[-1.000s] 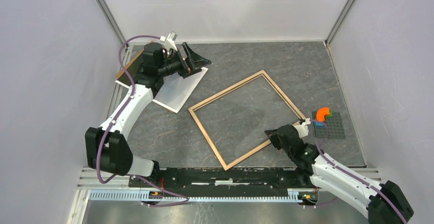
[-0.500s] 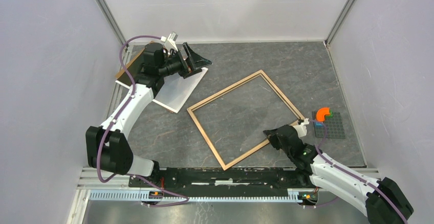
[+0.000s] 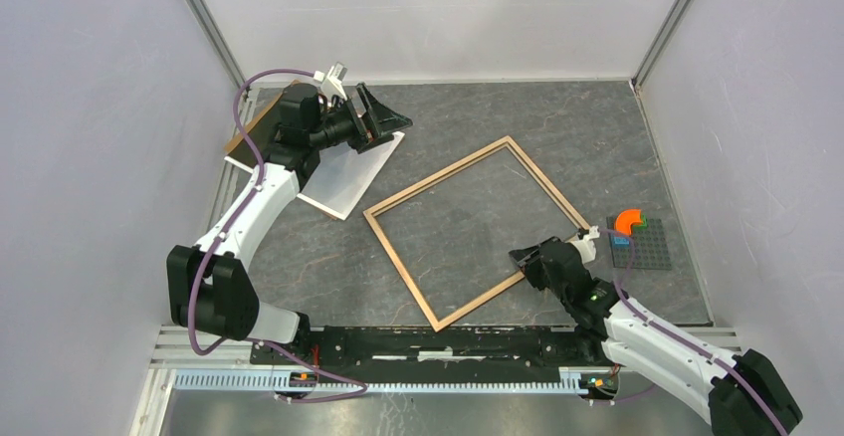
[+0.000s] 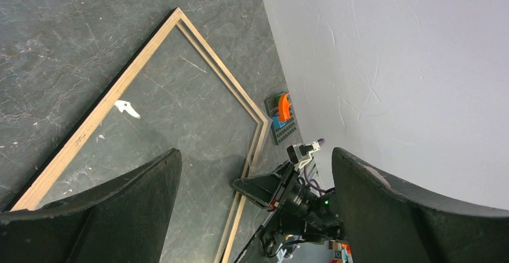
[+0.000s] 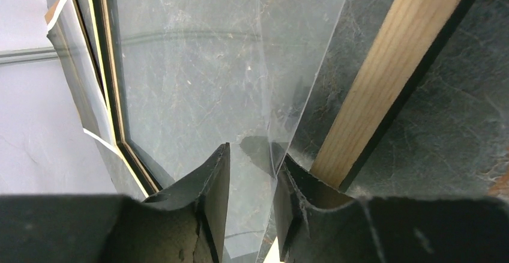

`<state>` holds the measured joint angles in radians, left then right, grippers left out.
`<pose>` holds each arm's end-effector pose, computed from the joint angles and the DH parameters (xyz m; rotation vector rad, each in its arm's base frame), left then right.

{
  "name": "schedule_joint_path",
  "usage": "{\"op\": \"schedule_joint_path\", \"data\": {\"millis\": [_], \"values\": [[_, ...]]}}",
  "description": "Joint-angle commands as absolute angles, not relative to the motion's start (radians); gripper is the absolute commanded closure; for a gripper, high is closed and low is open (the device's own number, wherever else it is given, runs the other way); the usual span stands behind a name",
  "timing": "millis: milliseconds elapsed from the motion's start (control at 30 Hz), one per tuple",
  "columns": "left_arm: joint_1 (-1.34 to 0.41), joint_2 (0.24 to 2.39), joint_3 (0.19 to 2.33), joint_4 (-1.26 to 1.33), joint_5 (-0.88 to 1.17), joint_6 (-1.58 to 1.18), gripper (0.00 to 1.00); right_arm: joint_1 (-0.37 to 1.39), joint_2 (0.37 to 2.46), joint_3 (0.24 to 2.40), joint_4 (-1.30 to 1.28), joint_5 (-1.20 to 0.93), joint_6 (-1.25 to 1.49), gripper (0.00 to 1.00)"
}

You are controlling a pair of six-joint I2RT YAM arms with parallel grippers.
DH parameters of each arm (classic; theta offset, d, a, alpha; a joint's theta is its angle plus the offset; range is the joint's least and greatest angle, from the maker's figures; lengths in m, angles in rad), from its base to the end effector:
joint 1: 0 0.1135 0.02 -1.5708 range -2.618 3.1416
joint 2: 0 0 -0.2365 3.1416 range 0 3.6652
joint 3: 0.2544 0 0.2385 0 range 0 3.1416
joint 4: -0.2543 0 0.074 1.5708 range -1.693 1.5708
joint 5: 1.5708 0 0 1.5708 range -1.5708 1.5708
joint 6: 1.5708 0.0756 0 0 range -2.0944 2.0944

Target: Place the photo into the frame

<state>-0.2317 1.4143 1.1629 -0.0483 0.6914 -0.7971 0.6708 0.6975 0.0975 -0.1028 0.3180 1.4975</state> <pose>0.3276 -0.1268 0.3088 -0.0466 2.0266 -1.3254 0.1513 0.0899 0.0904 1.1054 2.0847 0.7877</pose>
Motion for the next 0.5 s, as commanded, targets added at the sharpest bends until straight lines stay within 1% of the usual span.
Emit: {"op": "schedule_joint_path", "data": {"millis": [0,133,200,300,467], "values": [[-0.235,1.418,1.166,-0.005,0.719,-0.817,0.0,0.664,0.696,0.106,-0.128,0.296,1.447,0.64],[-0.238,1.42,1.166,-0.004,0.717,-0.815,0.0,0.664,0.708,0.126,-0.158,0.286,1.452,0.63],[-0.238,1.422,1.166,-0.004,0.718,-0.815,0.0,0.663,0.714,0.132,-0.154,0.282,1.444,0.57],[-0.239,1.422,1.166,-0.004,0.719,-0.815,0.0,0.663,0.728,0.152,-0.173,0.28,1.407,0.44],[-0.241,1.426,1.166,-0.004,0.719,-0.815,0.0,0.664,0.739,0.167,-0.184,0.264,1.367,0.34]]}}
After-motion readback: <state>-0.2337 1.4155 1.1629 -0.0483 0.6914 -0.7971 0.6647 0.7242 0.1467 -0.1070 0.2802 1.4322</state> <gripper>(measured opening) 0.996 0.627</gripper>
